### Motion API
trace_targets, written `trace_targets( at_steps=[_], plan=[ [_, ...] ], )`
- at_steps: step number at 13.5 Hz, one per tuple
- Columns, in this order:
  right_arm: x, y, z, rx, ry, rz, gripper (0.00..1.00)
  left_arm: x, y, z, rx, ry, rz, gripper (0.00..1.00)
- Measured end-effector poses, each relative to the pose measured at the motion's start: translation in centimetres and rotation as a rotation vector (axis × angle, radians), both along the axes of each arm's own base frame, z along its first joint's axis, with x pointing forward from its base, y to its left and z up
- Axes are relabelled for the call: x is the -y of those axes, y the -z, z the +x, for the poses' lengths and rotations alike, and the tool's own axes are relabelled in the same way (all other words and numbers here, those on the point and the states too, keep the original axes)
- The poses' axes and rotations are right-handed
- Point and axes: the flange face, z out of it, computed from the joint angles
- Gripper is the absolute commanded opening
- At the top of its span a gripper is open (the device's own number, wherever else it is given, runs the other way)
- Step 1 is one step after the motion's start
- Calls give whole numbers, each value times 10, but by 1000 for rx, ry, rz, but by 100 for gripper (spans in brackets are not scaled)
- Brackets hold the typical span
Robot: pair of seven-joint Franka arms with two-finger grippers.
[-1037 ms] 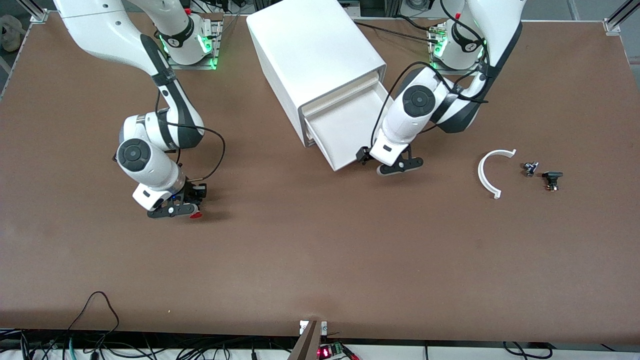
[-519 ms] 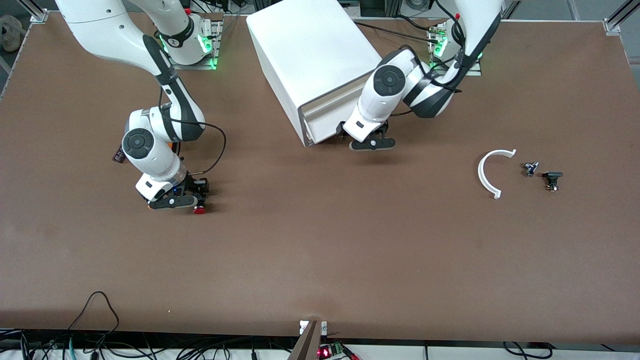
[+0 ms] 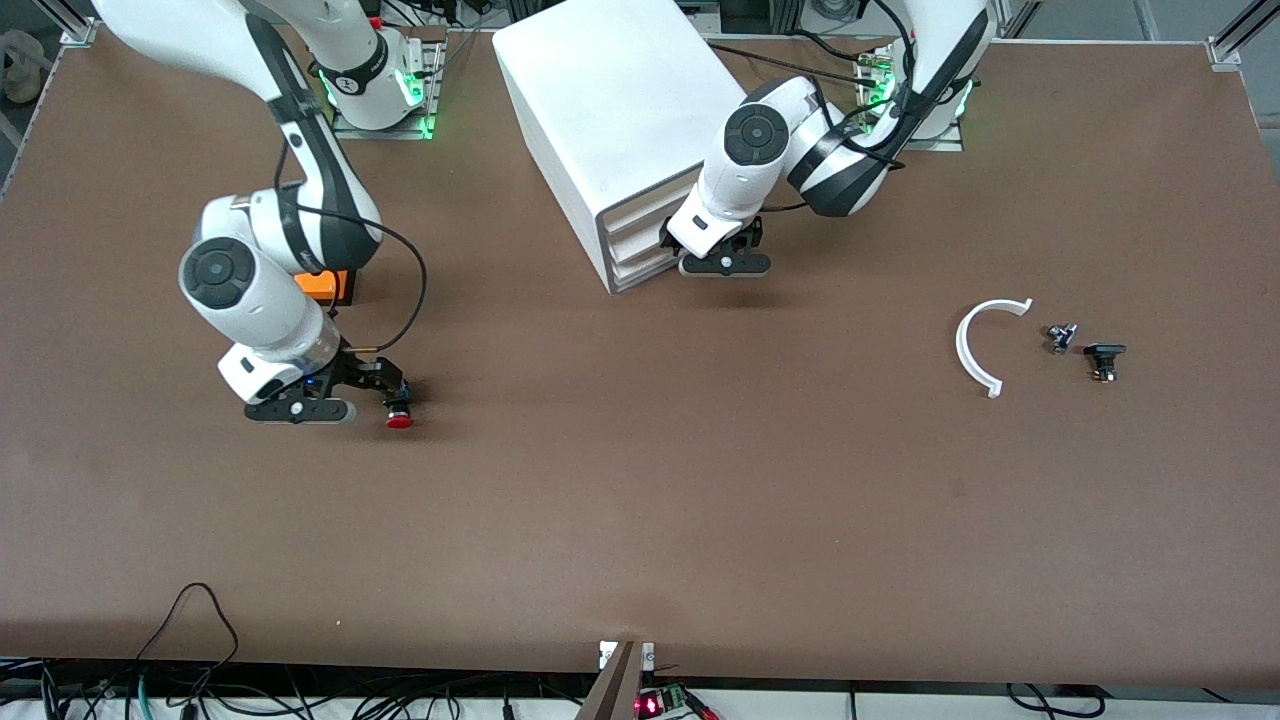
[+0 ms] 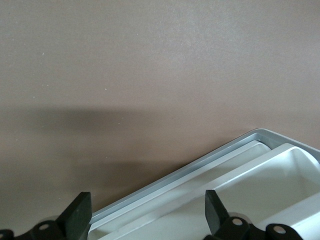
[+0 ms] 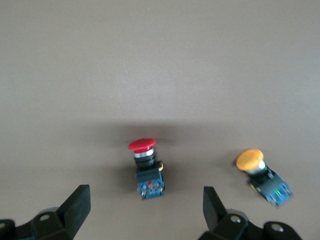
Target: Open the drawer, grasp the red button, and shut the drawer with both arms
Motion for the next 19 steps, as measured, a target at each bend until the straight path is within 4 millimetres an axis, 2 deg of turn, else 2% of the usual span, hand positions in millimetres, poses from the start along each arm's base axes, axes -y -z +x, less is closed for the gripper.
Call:
trace_targets(
  at_steps=[2,4,6,7,8,10,12,14,16,19],
  plan=[
    [-5,-49,6,-70,35,-18,100,-1,0,0,-2,-1,3,100],
    [-8,-106,11,-117,50,-33,100,-6,-9,8,20,-17,-2,100],
    [-8,-161,12,-122,58,-36,100,-23,-37,36,79,-70,-25,100],
    [-8,-180,13,-112,59,-34,100,-35,-55,55,116,-109,-39,100],
    [-9,-191,13,-100,59,-33,100,-53,-72,78,152,-156,-49,100],
    [-7,-201,15,-81,61,-35,100,-105,-101,124,218,-272,-51,100],
    [9,-211,17,-64,87,-32,100,-159,-120,156,247,-326,-26,100],
    [47,-221,18,-53,143,-27,100,-200,-135,169,243,-245,21,100],
    [85,-222,18,-57,156,-21,100,-253,-164,180,206,-125,77,100],
    [108,-215,12,-71,142,-22,100,-328,-229,188,143,29,117,100]
  ],
)
